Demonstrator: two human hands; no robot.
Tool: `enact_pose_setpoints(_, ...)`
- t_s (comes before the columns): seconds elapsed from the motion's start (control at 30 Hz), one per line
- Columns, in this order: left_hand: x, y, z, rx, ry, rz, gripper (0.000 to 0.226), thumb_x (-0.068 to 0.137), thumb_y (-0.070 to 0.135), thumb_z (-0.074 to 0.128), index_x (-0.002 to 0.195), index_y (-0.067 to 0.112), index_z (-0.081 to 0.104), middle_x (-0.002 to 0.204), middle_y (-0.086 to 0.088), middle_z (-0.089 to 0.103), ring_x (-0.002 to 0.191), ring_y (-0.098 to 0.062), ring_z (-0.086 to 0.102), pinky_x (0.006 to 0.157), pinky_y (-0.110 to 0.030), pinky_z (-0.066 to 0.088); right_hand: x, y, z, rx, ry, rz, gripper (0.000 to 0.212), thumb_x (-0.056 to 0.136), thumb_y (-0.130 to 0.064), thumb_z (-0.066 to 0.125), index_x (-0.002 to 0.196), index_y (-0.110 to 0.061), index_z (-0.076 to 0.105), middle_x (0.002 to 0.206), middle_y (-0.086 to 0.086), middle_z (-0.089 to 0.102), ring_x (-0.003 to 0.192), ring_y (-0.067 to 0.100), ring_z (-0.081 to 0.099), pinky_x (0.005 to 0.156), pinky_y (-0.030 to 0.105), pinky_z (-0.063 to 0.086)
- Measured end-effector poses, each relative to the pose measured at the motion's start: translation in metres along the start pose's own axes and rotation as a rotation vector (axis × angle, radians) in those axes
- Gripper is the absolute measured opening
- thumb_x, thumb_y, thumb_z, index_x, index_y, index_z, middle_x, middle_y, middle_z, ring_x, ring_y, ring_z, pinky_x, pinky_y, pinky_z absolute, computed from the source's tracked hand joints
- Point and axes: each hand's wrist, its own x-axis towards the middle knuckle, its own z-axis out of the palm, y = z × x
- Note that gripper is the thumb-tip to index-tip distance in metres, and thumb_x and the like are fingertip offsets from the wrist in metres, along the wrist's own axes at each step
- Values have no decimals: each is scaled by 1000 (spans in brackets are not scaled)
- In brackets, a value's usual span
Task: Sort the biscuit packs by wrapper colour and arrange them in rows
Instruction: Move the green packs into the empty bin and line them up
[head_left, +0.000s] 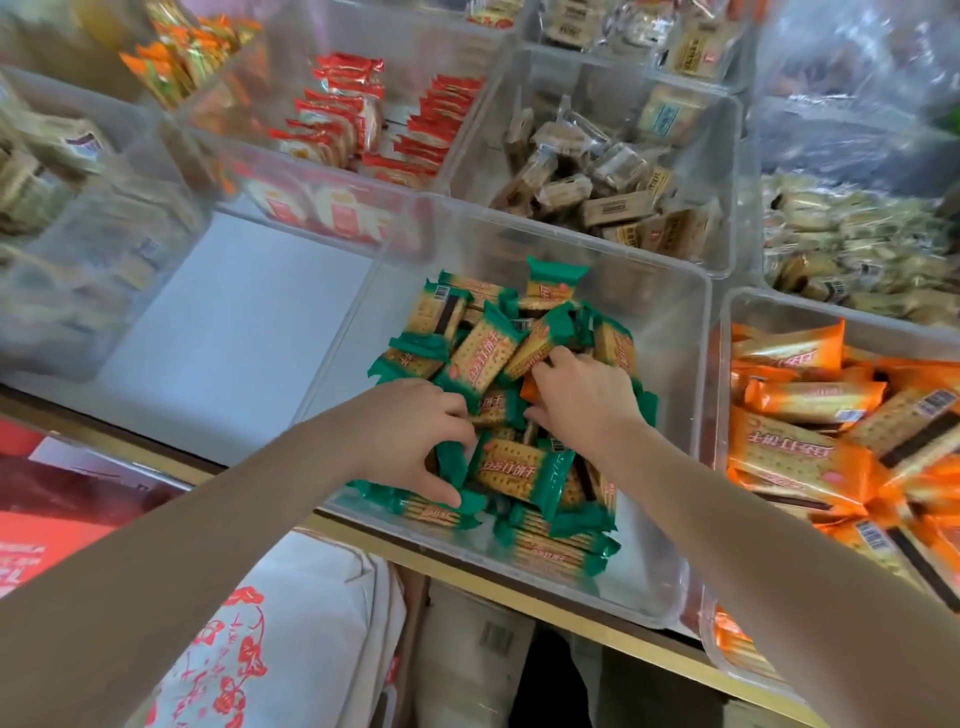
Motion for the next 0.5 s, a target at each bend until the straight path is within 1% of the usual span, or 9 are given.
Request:
enact_pose_setpoints(0.07, -6, -3, 3, -40, 21, -12, 51, 74, 69, 53, 111, 33, 58, 114, 11, 51, 100, -10, 46, 87, -30, 42, -1, -7, 1, -134, -11, -39, 28, 91, -31, 57, 109, -10, 51, 106, 6, 53, 87, 24, 60, 49, 31, 34)
enact_pose_setpoints(0.13, -11, -4, 7, -95, 93, -14, 57, 74, 73, 46, 107, 29, 61, 111, 9, 55, 99, -11, 48, 85, -31, 44, -1, -10, 4, -188, -9, -73, 17, 91, -12, 54, 106, -9, 50, 97, 4, 57, 77, 23, 62, 42, 28, 25)
enact_pose_setpoints(0.2, -14, -2, 9, -166, 146, -29, 52, 79, 68, 45, 104, 25, 63, 110, 7, 57, 98, -10, 50, 85, -30, 45, -1, -11, 3, -173, -17, -65, 19, 86, 2, 50, 102, -8, 50, 86, 1, 57, 73, 23, 61, 41, 28, 23)
enact_pose_setpoints(0.27, -14, 1, 8, -263, 147, -77, 41, 86, 57, 49, 108, 25, 63, 115, 8, 56, 104, -9, 50, 89, -30, 44, -3, -9, 0, -68, 29, -10, 12, 89, -2, 48, 97, -10, 53, 70, -2, 48, 69, 24, 58, 43, 27, 25)
enact_pose_setpoints(0.3, -14, 3, 6, -332, 159, -111, 41, 87, 53, 49, 113, 24, 60, 121, 7, 53, 109, -9, 49, 92, -30, 44, -5, -5, -3, 6, 82, 31, 8, 91, -8, 48, 93, -11, 55, 68, -2, 48, 69, 24, 59, 44, 26, 28)
enact_pose_setpoints(0.37, -13, 7, 0, -454, 241, -194, 48, 89, 47, 50, 129, 22, 49, 134, 6, 46, 121, -9, 44, 99, -27, 38, -15, 7, -7, 230, 227, 77, 14, 92, -20, 50, 88, -12, 61, 73, 1, 58, 71, 22, 60, 48, 27, 37)
enact_pose_setpoints(0.4, -13, 10, -3, -500, 307, -238, 52, 89, 45, 52, 135, 22, 42, 138, 5, 42, 125, -9, 41, 101, -26, 35, -22, 13, -12, 377, 280, 89, 15, 90, -22, 54, 87, -12, 65, 76, 2, 60, 70, 19, 57, 52, 27, 40)
enact_pose_setpoints(0.47, -11, 21, -11, -616, 420, -311, 62, 87, 42, 57, 141, 23, 33, 143, 6, 38, 127, -8, 38, 102, -26, 32, -43, 20, -28, 791, 394, 153, 6, 86, -20, 62, 86, -17, 68, 83, 0, 59, 73, 11, 54, 63, 15, 39)
enact_pose_setpoints(0.5, -9, 30, -15, -697, 451, -331, 67, 85, 41, 60, 143, 23, 29, 143, 8, 37, 128, -6, 36, 104, -26, 31, -55, 21, -37, 1045, 394, 214, 5, 87, -18, 63, 86, -21, 67, 89, -2, 60, 79, 8, 55, 71, 14, 41)
